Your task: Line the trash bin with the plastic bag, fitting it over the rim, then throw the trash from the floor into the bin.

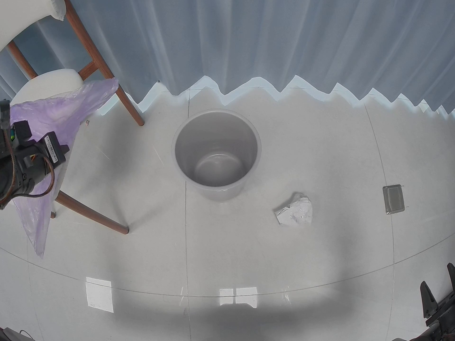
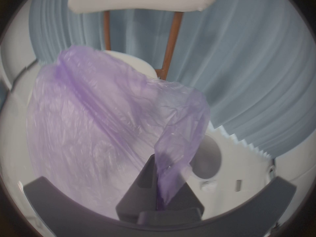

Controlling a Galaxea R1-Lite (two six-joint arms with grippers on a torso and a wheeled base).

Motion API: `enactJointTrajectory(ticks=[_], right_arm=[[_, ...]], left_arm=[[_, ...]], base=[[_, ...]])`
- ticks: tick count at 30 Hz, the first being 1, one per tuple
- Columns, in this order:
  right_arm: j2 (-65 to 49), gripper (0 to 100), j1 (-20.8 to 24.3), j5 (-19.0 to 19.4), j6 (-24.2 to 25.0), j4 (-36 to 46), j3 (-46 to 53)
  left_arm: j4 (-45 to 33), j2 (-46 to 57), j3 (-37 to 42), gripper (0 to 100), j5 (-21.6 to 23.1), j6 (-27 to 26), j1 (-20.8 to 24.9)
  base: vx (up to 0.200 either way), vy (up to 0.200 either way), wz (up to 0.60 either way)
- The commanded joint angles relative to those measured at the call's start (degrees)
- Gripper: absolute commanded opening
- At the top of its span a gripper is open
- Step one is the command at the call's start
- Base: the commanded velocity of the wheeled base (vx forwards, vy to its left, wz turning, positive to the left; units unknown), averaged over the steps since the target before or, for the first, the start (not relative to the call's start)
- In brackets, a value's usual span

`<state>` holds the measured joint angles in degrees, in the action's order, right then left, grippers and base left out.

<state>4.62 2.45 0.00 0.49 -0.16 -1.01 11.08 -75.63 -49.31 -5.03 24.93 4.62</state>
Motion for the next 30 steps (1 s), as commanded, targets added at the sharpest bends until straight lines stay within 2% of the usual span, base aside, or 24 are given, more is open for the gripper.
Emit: enactJointTrajectory(ticks=[1, 2, 3, 4, 6, 7, 10, 11, 12, 16, 24, 27, 30], right_arm=[[0.0, 100, 0.0, 0.0, 0.0, 0.0, 1.0], [0.0, 100, 0.0, 0.0, 0.0, 0.0, 1.0], [0.0, 100, 0.0, 0.0, 0.0, 0.0, 1.0], [0.0, 100, 0.0, 0.0, 0.1, 0.0, 1.0], [0.0, 100, 0.0, 0.0, 0.2, 0.0, 1.0], [-0.1, 100, 0.0, 0.0, 0.2, 0.0, 1.0], [-0.4, 100, -0.3, 0.0, 0.2, 0.0, 1.0], [-0.4, 100, -0.3, 0.0, 0.2, 0.0, 1.0], [-0.5, 100, -0.3, 0.0, 0.2, 0.0, 1.0], [-1.3, 100, -1.0, 0.0, 0.3, 0.1, 1.0], [-4.6, 100, -2.4, -0.4, 1.2, -0.1, 1.0], [-4.6, 100, -2.4, -0.4, 1.1, -0.1, 1.0], [-4.6, 100, -2.4, -0.4, 1.2, -0.1, 1.0]], left_arm=[[-0.2, 7.2, 4.5, 0, 9.2, 9.2, -5.9], [-0.2, 8.0, 4.7, 0, 11.5, 11.3, -6.7], [-0.2, 8.0, 4.7, 0, 11.5, 11.3, -6.7], [-0.1, 9.2, 4.9, 0, 15.0, 14.7, -8.0], [0.0, 9.9, 5.1, 0, 16.6, 16.7, -8.8], [0.8, 10.5, 5.5, 0, 17.8, 19.5, -9.5], [6.6, 10.4, 6.2, 0, 18.1, 26.1, -9.6], [7.2, 10.3, 6.3, 0, 18.0, 26.8, -9.6], [11.2, 9.7, 6.2, 0, 17.6, 30.4, -9.8], [18.4, 8.8, 6.9, 0, 18.0, 36.2, -11.7], [20.1, 8.0, 7.0, 0, 18.1, 37.4, -11.8], [21.1, 8.1, 6.8, 0, 18.3, 37.6, -9.8], [25.3, 7.8, 7.0, 0, 18.4, 38.1, -6.9]], base=[[0.000, 0.000, 0.00], [0.000, 0.000, 0.00], [0.000, 0.000, 0.00], [0.000, 0.000, 0.00], [0.000, 0.000, 0.00], [0.000, 0.000, 0.00], [0.000, 0.000, 0.00], [0.000, 0.000, 0.00], [0.000, 0.000, 0.00], [0.000, 0.000, 0.00], [0.000, 0.000, 0.00], [0.000, 0.000, 0.00], [0.000, 0.000, 0.00]])
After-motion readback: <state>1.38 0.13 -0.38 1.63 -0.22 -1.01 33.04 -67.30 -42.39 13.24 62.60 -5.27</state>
